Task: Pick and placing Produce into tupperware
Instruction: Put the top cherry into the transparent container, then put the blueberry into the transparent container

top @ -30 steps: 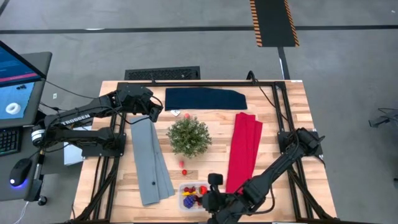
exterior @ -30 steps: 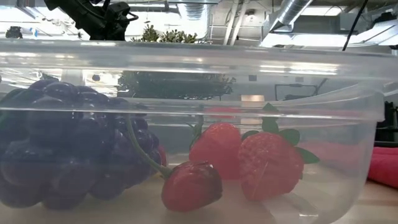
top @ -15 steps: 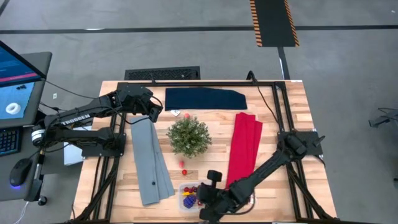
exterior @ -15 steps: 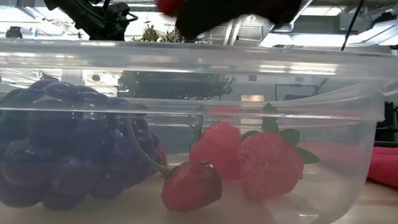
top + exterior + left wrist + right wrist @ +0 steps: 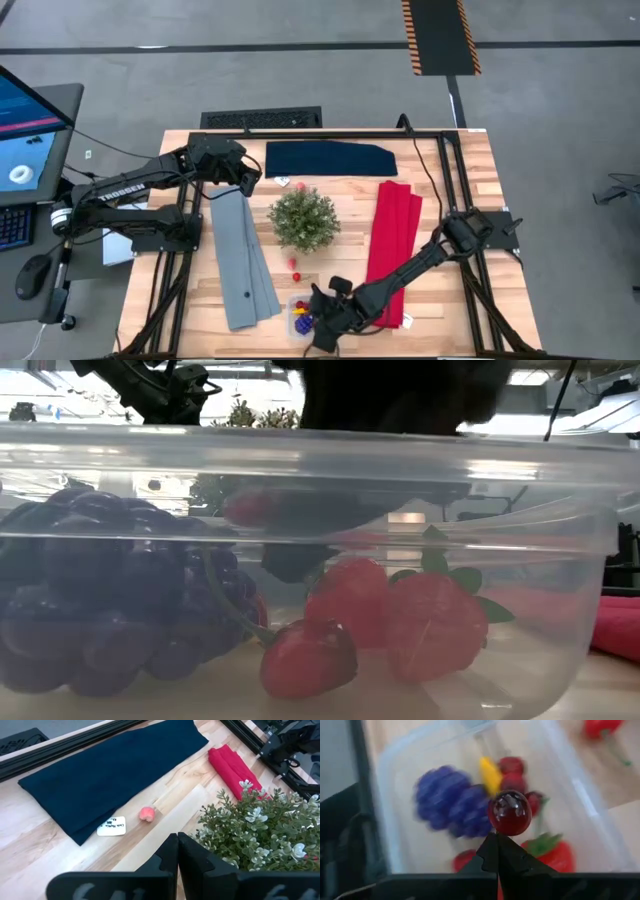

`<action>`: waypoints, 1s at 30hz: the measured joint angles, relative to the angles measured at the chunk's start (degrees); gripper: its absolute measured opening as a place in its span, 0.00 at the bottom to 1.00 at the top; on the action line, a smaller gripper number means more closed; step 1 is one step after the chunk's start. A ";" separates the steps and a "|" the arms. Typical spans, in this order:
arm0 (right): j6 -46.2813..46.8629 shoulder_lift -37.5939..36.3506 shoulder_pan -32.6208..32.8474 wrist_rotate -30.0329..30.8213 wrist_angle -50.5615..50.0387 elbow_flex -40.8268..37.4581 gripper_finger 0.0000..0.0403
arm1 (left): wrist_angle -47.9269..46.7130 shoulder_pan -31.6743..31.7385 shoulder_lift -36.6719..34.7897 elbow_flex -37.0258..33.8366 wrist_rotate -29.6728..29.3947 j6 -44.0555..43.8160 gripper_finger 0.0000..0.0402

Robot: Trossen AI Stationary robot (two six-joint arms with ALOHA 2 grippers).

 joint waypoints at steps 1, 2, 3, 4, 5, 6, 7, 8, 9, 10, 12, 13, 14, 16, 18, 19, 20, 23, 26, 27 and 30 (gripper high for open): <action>0.11 0.00 -0.31 0.08 -0.57 -0.02 0.04 | 0.05 0.01 0.00 0.01 0.02 0.00 0.00; 0.65 0.00 -0.68 0.12 -0.51 -0.02 0.04 | 0.03 0.00 0.00 0.01 0.01 0.00 0.00; 1.28 0.00 -0.98 0.30 -0.46 0.02 0.05 | -0.01 0.01 0.00 0.01 0.01 0.00 0.00; 1.74 0.00 -1.28 0.46 -0.69 0.04 0.05 | 0.04 -0.01 0.02 0.01 0.02 0.00 0.00; 1.85 0.00 -1.37 0.58 -0.82 0.03 0.06 | 0.05 0.01 0.00 0.01 0.00 0.01 0.00; 1.84 0.00 -1.37 0.87 -0.80 0.02 0.07 | 0.01 0.01 0.00 0.01 0.00 0.00 0.00; 1.74 -0.01 -1.36 1.09 -0.79 0.02 0.08 | 0.02 0.01 0.02 0.01 0.00 0.02 0.00; 1.62 -0.02 -1.31 1.13 -0.69 0.02 0.09 | 0.06 -0.01 0.02 0.01 0.00 0.00 0.00; 1.49 -0.02 -1.31 1.13 -0.59 0.02 0.11 | 0.04 0.01 0.00 0.01 0.00 0.00 0.00; 1.46 -0.02 -1.31 1.13 -0.61 0.02 0.12 | 0.01 0.01 0.02 0.01 0.00 0.00 0.00; 1.38 -0.02 -1.29 1.40 -0.56 0.02 0.15 | 0.03 0.01 0.02 0.01 0.00 0.00 0.00; 1.24 -0.02 -1.31 1.92 -0.56 0.02 0.16 | 0.01 0.01 0.02 0.01 0.00 0.00 0.00; 1.02 -0.02 -1.39 2.58 -0.60 0.02 0.18 | 0.02 0.01 0.02 0.01 0.00 0.01 0.00; -0.55 -0.02 -1.43 2.70 -0.43 0.03 0.20 | 0.01 -0.01 0.00 0.01 0.00 0.00 0.00; -2.35 -0.03 -1.61 2.73 -0.78 0.35 0.22 | 0.02 0.00 0.02 0.01 0.00 0.00 0.00; -2.86 -0.02 -1.68 2.80 -0.82 0.61 0.22 | 0.03 0.01 0.01 0.00 0.00 0.01 0.00; -3.60 -0.03 -1.70 2.82 -0.81 1.08 0.22 | 0.01 0.01 0.01 0.01 0.02 0.00 0.00; -7.11 -0.04 -1.68 3.25 -0.75 3.13 0.23 | 0.03 0.01 0.02 0.01 0.02 0.00 0.00; -11.42 -0.08 -1.68 4.78 -0.76 5.41 0.23 | 0.03 0.00 0.01 0.01 0.00 0.00 0.00; -12.38 -0.10 -1.68 5.14 -0.79 6.10 0.23 | 0.01 0.00 0.02 0.01 0.01 0.00 0.00; -14.97 -0.15 -1.40 5.76 -1.18 8.10 0.23 | 0.01 0.01 0.00 0.01 0.00 0.00 0.00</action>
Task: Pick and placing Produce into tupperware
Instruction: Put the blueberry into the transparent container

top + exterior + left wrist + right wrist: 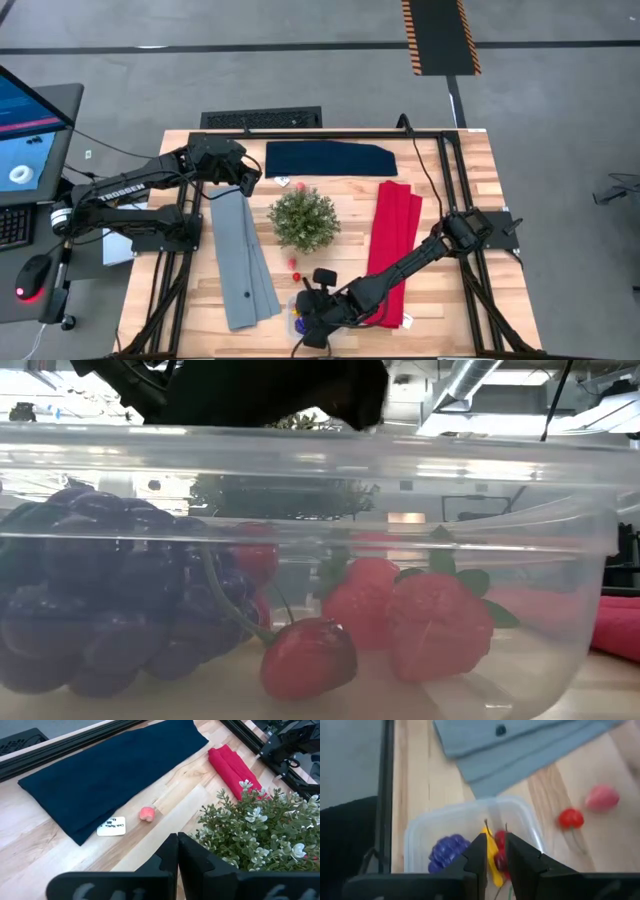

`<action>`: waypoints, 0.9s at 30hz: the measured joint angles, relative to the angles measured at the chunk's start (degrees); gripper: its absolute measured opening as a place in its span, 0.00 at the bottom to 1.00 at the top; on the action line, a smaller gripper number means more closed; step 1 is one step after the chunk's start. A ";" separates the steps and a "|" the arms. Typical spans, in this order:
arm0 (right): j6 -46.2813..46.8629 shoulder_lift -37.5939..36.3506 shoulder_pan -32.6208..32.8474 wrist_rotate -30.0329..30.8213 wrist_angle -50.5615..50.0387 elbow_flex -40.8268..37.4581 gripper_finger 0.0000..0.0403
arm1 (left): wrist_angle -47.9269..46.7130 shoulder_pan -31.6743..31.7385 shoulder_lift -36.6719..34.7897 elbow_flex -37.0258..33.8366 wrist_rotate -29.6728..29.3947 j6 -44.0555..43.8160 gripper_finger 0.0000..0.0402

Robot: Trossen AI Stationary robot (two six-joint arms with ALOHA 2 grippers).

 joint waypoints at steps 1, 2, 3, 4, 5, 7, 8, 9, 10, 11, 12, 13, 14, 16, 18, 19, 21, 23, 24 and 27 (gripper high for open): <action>-1.19 -0.23 0.18 0.67 -0.78 0.58 0.23 | 0.00 0.00 0.02 0.00 0.00 0.00 0.00; -2.13 -0.44 0.51 1.91 -1.69 1.14 0.23 | 0.00 -0.02 0.02 0.00 0.00 0.00 0.00; -2.95 -0.55 0.79 3.51 -2.08 1.81 0.23 | 0.02 -0.02 0.02 0.00 0.01 0.00 0.00; -3.59 -0.67 1.12 5.76 -3.04 2.58 0.23 | 0.00 0.00 0.02 0.00 0.01 0.00 0.00; -4.27 -1.19 1.62 8.56 -4.68 3.04 0.23 | 0.01 -0.01 0.01 0.00 0.02 0.01 0.00; -5.61 -2.48 2.72 15.31 -6.51 3.60 0.23 | -0.01 -0.01 0.02 0.00 0.00 0.01 0.00; -6.30 -3.27 3.02 18.47 -6.22 3.79 0.23 | -0.02 -0.01 0.01 0.00 0.00 0.00 0.00; -6.46 -4.28 3.62 22.23 -7.44 3.79 0.23 | -0.01 -0.02 0.02 0.00 0.00 0.02 0.00; -6.50 -5.11 4.36 25.95 -8.63 3.79 0.23 | 0.00 0.00 0.01 0.00 0.01 0.00 0.00; -6.48 -5.72 4.93 29.21 -8.89 3.79 0.23 | -0.02 -0.02 0.02 0.00 0.00 0.00 0.00; -6.48 -6.30 5.40 31.90 -9.57 3.79 0.23 | -0.07 0.00 0.02 0.00 0.00 0.00 0.00; -6.46 -6.84 6.17 34.28 -10.64 3.76 0.23 | -0.04 0.00 0.02 0.00 0.00 0.02 0.00; -6.51 -7.34 6.89 35.88 -11.28 3.71 0.23 | -0.02 -0.02 0.00 0.00 0.00 0.00 0.00; -7.03 -8.19 7.97 37.06 -11.45 3.71 0.23 | -0.13 0.00 0.02 -0.01 0.00 0.00 0.00; -8.32 -8.86 9.16 37.42 -11.64 3.71 0.23 | -0.12 0.00 0.02 0.00 0.00 0.00 0.00; -9.28 -9.09 9.63 37.44 -11.45 3.71 0.23 | -0.23 0.00 0.01 0.00 0.00 0.00 0.00; -10.55 -9.44 10.23 37.42 -10.96 3.71 0.23 | -0.24 0.00 0.00 0.00 0.02 0.02 0.00; -11.60 -10.47 10.47 37.36 -11.29 3.62 0.23 | -0.31 -0.01 0.00 0.00 0.00 0.00 0.00; -12.62 -11.20 10.44 37.38 -11.30 3.62 0.23 | -0.28 0.00 0.01 0.00 0.00 0.00 0.00; -15.47 -14.09 10.19 37.29 -11.65 3.62 0.23 | -0.39 0.00 0.00 0.00 0.00 0.00 0.00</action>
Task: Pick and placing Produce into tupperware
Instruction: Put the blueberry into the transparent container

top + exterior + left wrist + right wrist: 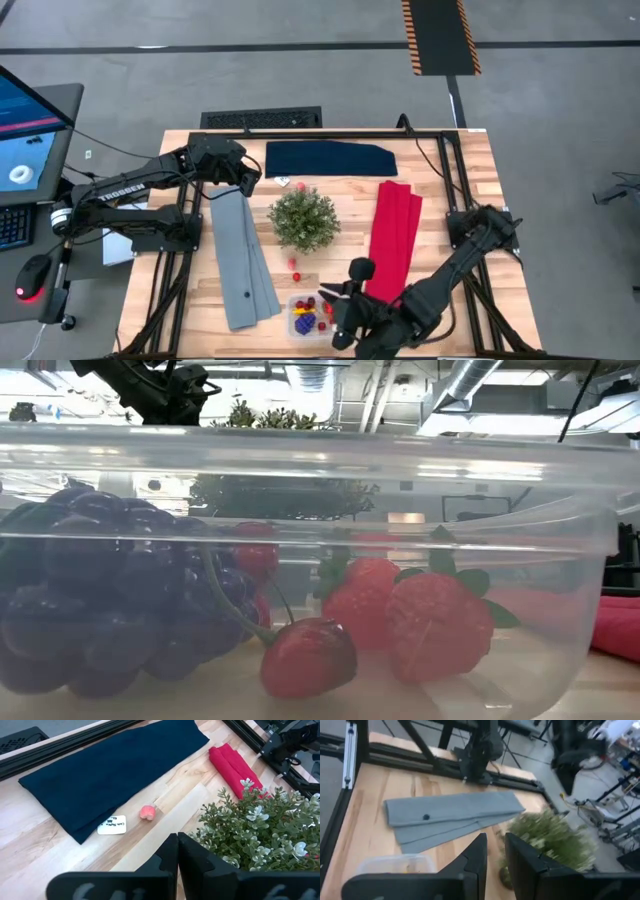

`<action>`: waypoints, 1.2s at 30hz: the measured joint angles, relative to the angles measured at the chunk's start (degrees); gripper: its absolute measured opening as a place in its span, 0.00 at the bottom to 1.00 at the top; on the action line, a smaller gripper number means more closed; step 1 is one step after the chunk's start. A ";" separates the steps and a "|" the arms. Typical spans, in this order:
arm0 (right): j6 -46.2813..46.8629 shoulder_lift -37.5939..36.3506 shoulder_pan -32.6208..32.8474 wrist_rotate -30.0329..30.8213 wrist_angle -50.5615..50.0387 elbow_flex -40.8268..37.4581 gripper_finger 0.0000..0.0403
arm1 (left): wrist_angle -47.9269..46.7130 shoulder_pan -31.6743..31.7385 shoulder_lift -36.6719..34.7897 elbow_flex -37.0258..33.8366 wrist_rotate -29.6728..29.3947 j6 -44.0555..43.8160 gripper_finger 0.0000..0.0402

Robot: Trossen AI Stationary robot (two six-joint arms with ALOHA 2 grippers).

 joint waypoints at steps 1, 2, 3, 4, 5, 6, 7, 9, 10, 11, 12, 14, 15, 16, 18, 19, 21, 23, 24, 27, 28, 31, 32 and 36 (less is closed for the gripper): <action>-1.43 -1.09 -0.21 -0.92 0.07 0.00 0.23 | 0.00 -0.02 0.00 0.00 0.00 0.00 0.00; -2.92 -2.23 -0.49 -2.76 0.52 0.00 0.23 | -0.03 -0.02 0.02 0.00 0.02 0.00 0.00; -4.64 -3.45 -0.78 -5.15 1.36 0.00 0.23 | -0.03 -0.02 0.00 -0.01 0.01 0.00 0.00; -6.90 -4.61 -0.95 -8.10 2.91 -0.10 0.23 | -0.02 0.00 0.02 0.00 0.02 0.00 0.00; -9.76 -5.98 -1.05 -11.55 5.90 -0.70 0.23 | -0.05 0.00 0.01 0.00 0.00 0.01 0.00; -12.85 -7.43 -1.09 -15.60 9.03 -1.86 0.23 | -0.03 0.00 0.02 0.00 0.00 0.00 0.00; -15.63 -8.86 -1.12 -20.60 11.56 -3.07 0.23 | -0.05 -0.01 0.00 0.00 0.00 0.01 0.00; -18.88 -11.71 -1.65 -31.41 16.36 -6.00 0.23 | -0.03 0.00 0.02 0.00 0.00 0.00 0.00; -19.92 -13.24 -1.97 -35.95 18.25 -7.98 0.23 | -0.01 -0.02 0.00 0.00 -0.01 0.00 0.00; -20.56 -14.90 -2.24 -39.40 20.25 -10.34 0.23 | 0.30 -0.02 0.00 0.00 -0.32 0.00 0.00; -20.72 -16.63 -2.74 -41.54 22.02 -12.98 0.23 | 1.15 -0.02 0.02 0.00 -1.36 0.00 0.00; -19.78 -20.07 -4.25 -42.19 26.07 -19.19 0.23 | 2.97 -0.01 0.00 0.00 -3.45 0.02 0.00; -18.77 -21.91 -5.16 -42.15 28.52 -22.95 0.23 | 3.11 0.00 0.00 0.00 -4.21 0.00 0.00; -17.73 -23.77 -6.07 -42.14 31.12 -27.24 0.23 | 2.90 0.03 0.00 0.00 -4.68 0.00 0.00; -15.51 -27.21 -7.69 -42.10 37.95 -36.30 0.23 | 2.97 0.03 0.00 0.00 -4.81 0.00 0.00; -14.82 -28.96 -8.32 -42.27 42.33 -41.17 0.23 | 2.93 0.03 0.00 0.00 -4.81 0.00 0.00; -14.30 -32.41 -8.88 -43.49 51.04 -50.34 0.23 | 2.96 0.00 0.00 0.00 -4.80 0.00 0.00; -14.35 -35.59 -8.80 -44.71 60.40 -58.60 0.23 | 3.91 0.00 0.00 0.00 -4.65 1.38 0.00; -14.35 -37.18 -8.44 -44.98 64.83 -62.55 0.23 | 5.01 0.00 0.00 0.00 -4.58 3.50 0.00; -14.64 -40.84 -7.37 -45.00 76.35 -72.30 0.23 | 8.11 -0.18 0.00 0.00 -3.84 10.64 0.00; -14.63 -41.87 -7.15 -44.99 78.90 -74.84 0.23 | 9.00 -0.33 0.00 0.00 -3.41 12.29 0.00; -14.74 -44.23 -7.07 -45.00 84.88 -80.89 0.23 | 10.46 -0.46 0.00 0.00 -3.07 13.41 0.00; -15.04 -44.89 -7.34 -44.98 86.42 -82.29 0.23 | 10.98 -0.46 0.00 0.00 -3.11 13.13 0.00; -13.10 -47.19 -9.32 -44.93 85.46 -84.76 0.23 | 13.26 -0.39 0.00 0.00 -1.20 12.81 0.00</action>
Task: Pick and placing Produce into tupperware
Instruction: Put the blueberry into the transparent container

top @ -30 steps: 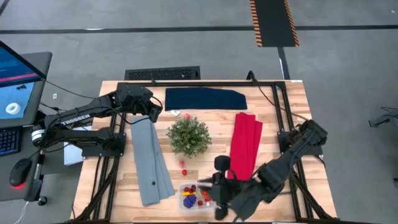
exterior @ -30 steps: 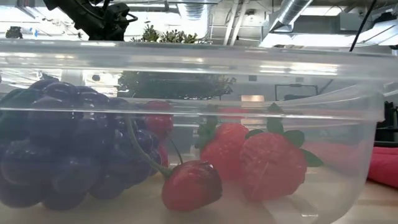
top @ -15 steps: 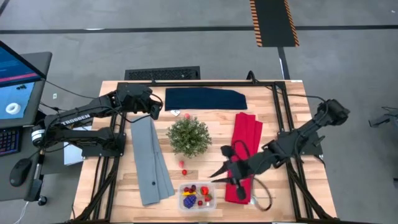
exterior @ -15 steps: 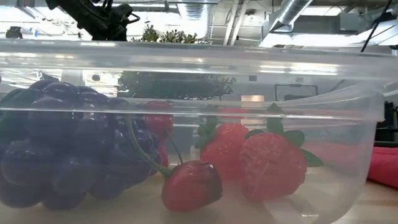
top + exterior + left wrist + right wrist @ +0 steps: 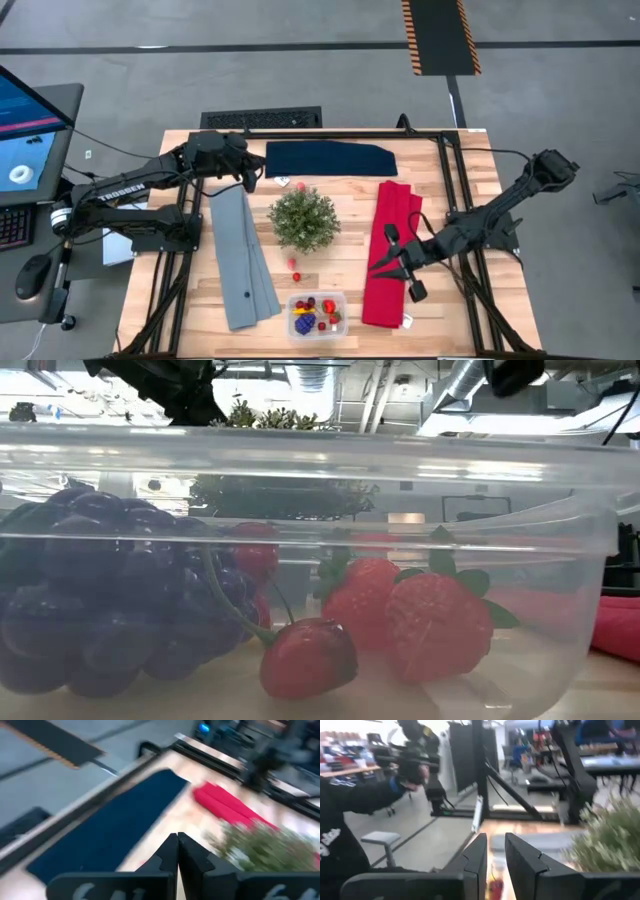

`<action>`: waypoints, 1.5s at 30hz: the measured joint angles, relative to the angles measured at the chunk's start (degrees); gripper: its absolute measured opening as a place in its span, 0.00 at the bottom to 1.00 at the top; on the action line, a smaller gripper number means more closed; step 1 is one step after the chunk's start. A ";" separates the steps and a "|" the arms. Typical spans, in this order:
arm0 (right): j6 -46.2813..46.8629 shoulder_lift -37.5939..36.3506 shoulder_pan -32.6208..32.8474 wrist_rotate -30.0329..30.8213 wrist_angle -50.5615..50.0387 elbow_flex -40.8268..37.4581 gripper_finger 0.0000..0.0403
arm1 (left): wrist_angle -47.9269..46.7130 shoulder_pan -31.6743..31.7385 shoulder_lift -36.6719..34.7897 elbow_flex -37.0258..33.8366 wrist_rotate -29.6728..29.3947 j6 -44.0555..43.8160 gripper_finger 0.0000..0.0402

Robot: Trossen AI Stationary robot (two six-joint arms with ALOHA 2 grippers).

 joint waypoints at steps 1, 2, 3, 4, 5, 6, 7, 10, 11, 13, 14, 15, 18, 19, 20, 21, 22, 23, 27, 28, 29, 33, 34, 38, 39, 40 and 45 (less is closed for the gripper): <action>0.80 -0.40 -0.51 0.00 -1.48 -0.02 0.23 | -0.51 -0.03 0.00 0.00 2.50 0.55 0.00; 1.25 -0.60 -0.96 0.02 -2.19 -0.02 0.23 | -1.20 -0.10 0.00 0.00 5.69 1.31 0.00; 1.32 -0.71 -1.33 0.02 -2.66 -0.02 0.23 | -1.41 -0.20 0.02 0.00 8.74 2.67 0.00; 1.31 -0.69 -1.64 0.03 -2.90 -0.02 0.23 | -1.38 -0.22 0.02 0.00 11.21 4.27 0.00; 1.31 -0.64 -1.90 0.04 -3.23 -0.02 0.23 | -1.47 -0.24 -0.03 0.00 12.58 6.35 0.00; 1.30 -0.63 -2.09 0.04 -3.61 -0.02 0.23 | -1.68 -0.23 -0.29 0.00 12.34 8.49 0.00; 1.33 -0.63 -2.31 0.02 -3.80 -0.02 0.23 | -2.01 -0.20 -0.67 0.00 10.94 9.89 0.00; 2.05 -0.61 -2.95 0.04 -5.02 -0.02 0.23 | -1.52 -0.13 -1.53 0.00 3.36 10.07 0.00; 2.65 -0.61 -3.08 0.04 -5.32 -0.02 0.23 | -1.52 -0.05 -1.53 0.00 0.48 10.19 0.00; 3.31 -0.61 -3.39 0.07 -5.94 0.00 0.23 | -0.74 0.33 -1.53 0.00 -4.24 12.39 0.00; 3.39 -0.61 -3.47 0.07 -6.40 0.00 0.23 | -0.36 0.60 -1.53 0.02 -6.07 13.68 0.00; 3.48 -0.61 -3.49 0.12 -6.95 0.00 0.23 | -0.47 0.77 -1.53 0.21 -7.74 15.40 0.00; 5.76 -0.58 -3.66 4.15 -9.12 0.00 0.23 | -2.71 0.90 -1.55 1.06 -9.11 19.57 0.00; 5.39 -0.58 -4.13 6.41 -10.35 0.00 0.23 | -4.67 0.87 -1.56 1.40 -7.90 19.59 0.00; 4.74 -0.58 -4.80 8.81 -11.91 0.00 0.23 | -6.95 0.85 -1.53 1.76 -6.35 19.59 0.00; 5.64 -0.61 -5.48 10.90 -13.68 0.00 0.23 | -9.58 0.85 -1.51 2.27 -4.80 19.94 0.00; 8.79 -0.67 -6.18 12.32 -15.39 0.00 0.23 | -12.63 0.66 -1.53 2.83 -3.24 20.86 0.00; 12.13 -0.70 -6.80 12.66 -16.69 0.00 0.23 | -16.33 0.36 -1.57 3.44 -1.50 21.46 0.00; 13.39 -0.64 -8.24 11.78 -22.51 0.02 0.23 | -31.43 -1.77 -1.56 4.65 6.16 21.58 0.00; 13.41 -0.55 -8.27 11.76 -23.07 0.02 0.23 | -34.49 -2.54 -1.64 4.75 8.24 21.45 0.00; 13.41 -0.54 -8.27 11.77 -23.51 0.02 0.23 | -37.32 -3.42 -1.85 4.76 9.61 20.29 0.00; 13.38 -0.54 -8.14 11.68 -23.45 0.02 0.23 | -43.47 -8.41 -2.42 4.76 10.41 8.89 0.01; 13.35 -0.54 -8.12 11.61 -23.37 0.02 0.23 | -43.98 -9.97 -2.74 4.76 10.38 5.67 0.01; 12.06 -0.54 -8.23 11.62 -23.55 0.02 0.23 | -43.97 -17.56 -2.68 4.76 9.36 -4.87 0.08; 11.79 -0.54 -8.23 11.62 -23.82 0.02 0.23 | -43.93 -19.84 -2.86 4.76 8.76 -7.32 0.10; 11.74 -0.54 -8.23 11.61 -24.15 0.02 0.23 | -43.73 -22.08 -2.89 4.76 7.71 -9.98 0.13; 11.74 -0.54 -8.23 11.63 -25.44 0.02 0.23 | -42.15 -33.07 -2.84 4.76 1.45 -20.33 0.27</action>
